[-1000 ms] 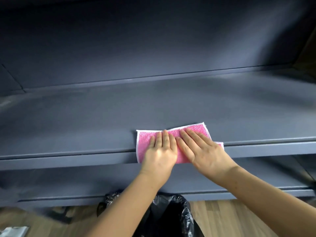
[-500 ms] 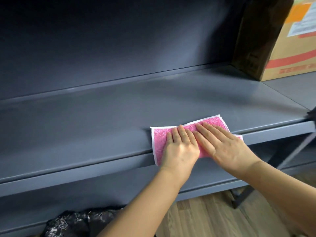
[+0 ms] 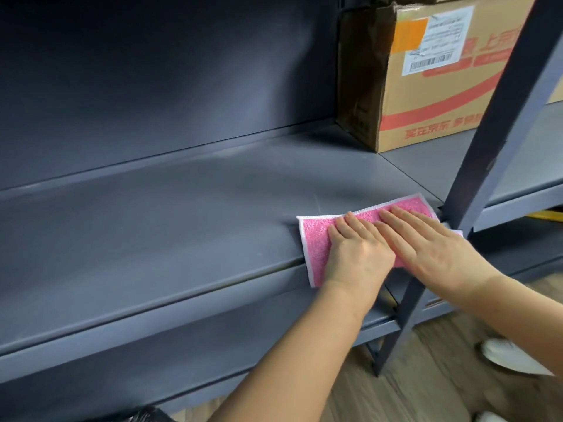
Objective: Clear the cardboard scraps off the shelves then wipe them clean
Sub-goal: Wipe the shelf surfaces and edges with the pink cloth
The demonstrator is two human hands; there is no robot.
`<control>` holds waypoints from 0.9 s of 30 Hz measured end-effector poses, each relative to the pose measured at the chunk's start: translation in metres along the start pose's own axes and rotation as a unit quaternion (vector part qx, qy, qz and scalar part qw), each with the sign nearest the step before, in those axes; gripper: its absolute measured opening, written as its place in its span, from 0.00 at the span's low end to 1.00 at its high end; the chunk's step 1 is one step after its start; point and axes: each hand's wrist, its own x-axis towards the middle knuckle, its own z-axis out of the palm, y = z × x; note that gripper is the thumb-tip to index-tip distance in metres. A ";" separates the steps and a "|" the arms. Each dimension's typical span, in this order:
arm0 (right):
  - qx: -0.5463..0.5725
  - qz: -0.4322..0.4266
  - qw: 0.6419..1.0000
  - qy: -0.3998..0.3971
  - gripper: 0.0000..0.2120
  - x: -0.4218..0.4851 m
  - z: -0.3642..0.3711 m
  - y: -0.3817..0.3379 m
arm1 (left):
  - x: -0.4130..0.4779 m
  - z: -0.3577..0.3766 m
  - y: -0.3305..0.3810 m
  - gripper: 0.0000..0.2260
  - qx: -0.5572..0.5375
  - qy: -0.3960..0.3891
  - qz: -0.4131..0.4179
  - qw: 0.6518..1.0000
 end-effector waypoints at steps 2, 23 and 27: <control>-0.002 0.008 1.000 -0.009 0.20 -0.009 0.000 0.010 | 0.006 -0.003 0.010 0.17 0.001 -0.005 0.003 1.000; 0.063 0.106 0.975 -0.182 0.43 -0.013 -0.053 -0.002 | -0.010 -0.008 0.011 0.23 0.019 0.032 0.089 0.995; 0.073 0.126 0.957 -0.251 0.46 -0.008 -0.084 -0.010 | -0.034 -0.028 -0.004 0.21 -0.079 0.002 0.092 0.993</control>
